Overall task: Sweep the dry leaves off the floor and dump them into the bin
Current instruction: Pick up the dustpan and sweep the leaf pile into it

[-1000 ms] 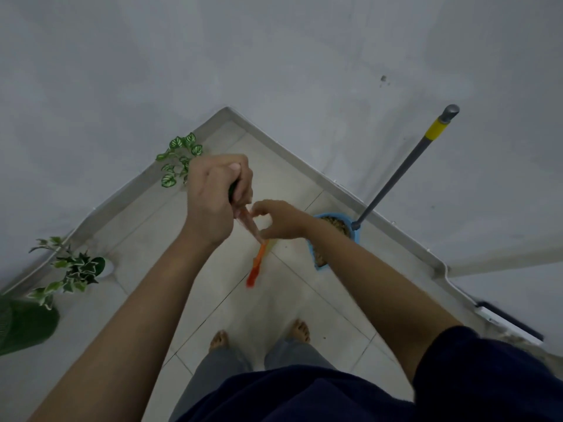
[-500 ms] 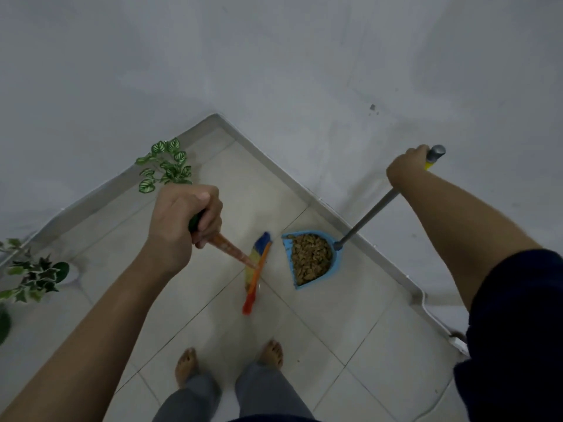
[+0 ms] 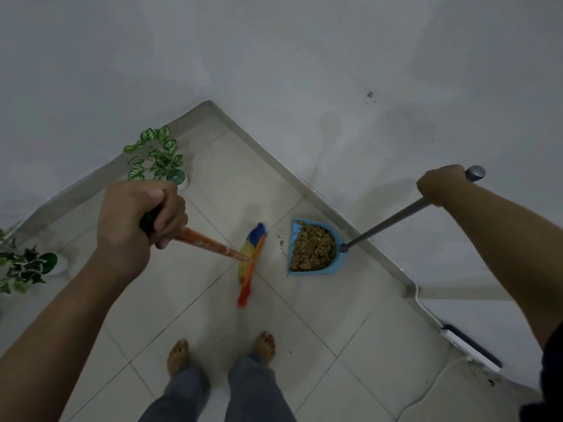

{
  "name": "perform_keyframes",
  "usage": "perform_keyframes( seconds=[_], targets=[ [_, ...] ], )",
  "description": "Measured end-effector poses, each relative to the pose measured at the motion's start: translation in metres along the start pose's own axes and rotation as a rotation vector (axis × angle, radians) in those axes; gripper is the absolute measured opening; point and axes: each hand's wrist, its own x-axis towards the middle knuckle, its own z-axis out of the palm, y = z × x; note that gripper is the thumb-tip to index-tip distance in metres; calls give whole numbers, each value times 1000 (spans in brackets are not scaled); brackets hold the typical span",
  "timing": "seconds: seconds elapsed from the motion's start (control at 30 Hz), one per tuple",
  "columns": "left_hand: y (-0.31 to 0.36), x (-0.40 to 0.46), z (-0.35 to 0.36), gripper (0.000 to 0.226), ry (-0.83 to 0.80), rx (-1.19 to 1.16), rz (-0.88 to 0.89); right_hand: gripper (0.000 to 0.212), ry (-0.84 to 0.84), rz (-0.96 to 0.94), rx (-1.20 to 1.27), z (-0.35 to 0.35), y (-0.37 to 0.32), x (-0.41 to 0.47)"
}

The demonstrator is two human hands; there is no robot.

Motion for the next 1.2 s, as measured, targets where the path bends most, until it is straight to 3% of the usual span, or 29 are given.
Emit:
perform_keyframes(
  seconds=[0.13,0.3,0.5,0.9,1.07,1.2],
  targets=[
    [5,3,6,33,-20,-11,-14,20,-71,13,52,24,19,-31],
    [9,5,14,33,-34,-12,-43,6,-160,15,90,61,22,-68],
    [8,3,18,29,-87,-18,-19,22,-250,56,204,93,5,-92],
    [4,4,3,34,-167,17,46,25,-280,65,313,105,-33,-92],
    [2,8,-4,31,-168,5,27,8,-324,85,347,117,-37,-93],
    [1,9,-5,37,-162,-3,40,24,-399,129,401,127,-36,-100]
  ],
)
